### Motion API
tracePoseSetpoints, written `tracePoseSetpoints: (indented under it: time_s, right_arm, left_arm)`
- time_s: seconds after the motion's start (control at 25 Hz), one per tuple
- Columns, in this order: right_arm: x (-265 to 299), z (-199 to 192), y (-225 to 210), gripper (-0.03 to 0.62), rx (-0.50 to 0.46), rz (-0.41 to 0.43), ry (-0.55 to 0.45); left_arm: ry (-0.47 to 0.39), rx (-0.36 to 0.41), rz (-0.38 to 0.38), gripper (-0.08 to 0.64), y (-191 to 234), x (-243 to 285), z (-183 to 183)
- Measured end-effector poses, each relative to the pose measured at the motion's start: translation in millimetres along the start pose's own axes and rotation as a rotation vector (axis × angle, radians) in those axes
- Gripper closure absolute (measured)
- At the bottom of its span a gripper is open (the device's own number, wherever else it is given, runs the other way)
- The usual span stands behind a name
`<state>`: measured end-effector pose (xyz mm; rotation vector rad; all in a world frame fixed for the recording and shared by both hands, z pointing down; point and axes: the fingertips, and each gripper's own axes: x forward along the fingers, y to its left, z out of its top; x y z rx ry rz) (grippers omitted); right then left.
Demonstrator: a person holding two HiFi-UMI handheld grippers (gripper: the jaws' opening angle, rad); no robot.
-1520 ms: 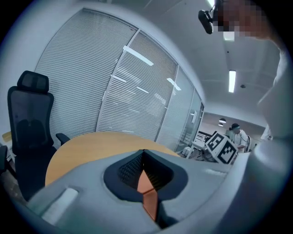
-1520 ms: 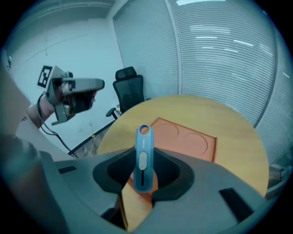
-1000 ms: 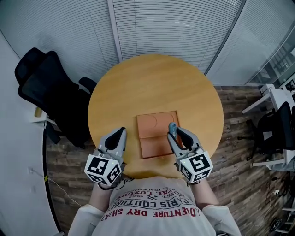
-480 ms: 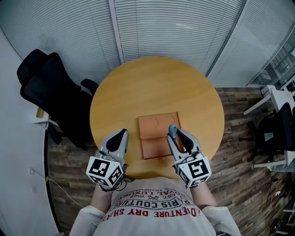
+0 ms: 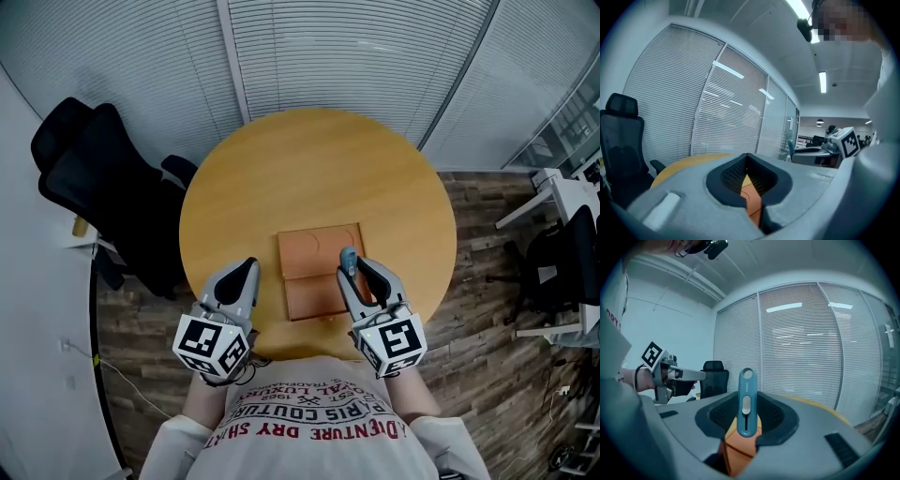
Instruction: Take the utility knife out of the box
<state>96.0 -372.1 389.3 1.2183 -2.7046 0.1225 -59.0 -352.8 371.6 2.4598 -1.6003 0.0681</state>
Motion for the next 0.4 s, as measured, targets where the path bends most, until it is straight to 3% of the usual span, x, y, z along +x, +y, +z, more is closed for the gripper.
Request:
tracePoseSetpoints:
  time_s: [0.4]
  right_arm:
    - [7.6, -3.7, -3.3, 0.463, 0.007, 0.006, 0.014]
  left_arm:
    - [0.008, -0.017, 0.0, 0.566, 6.2, 6.9, -3.3]
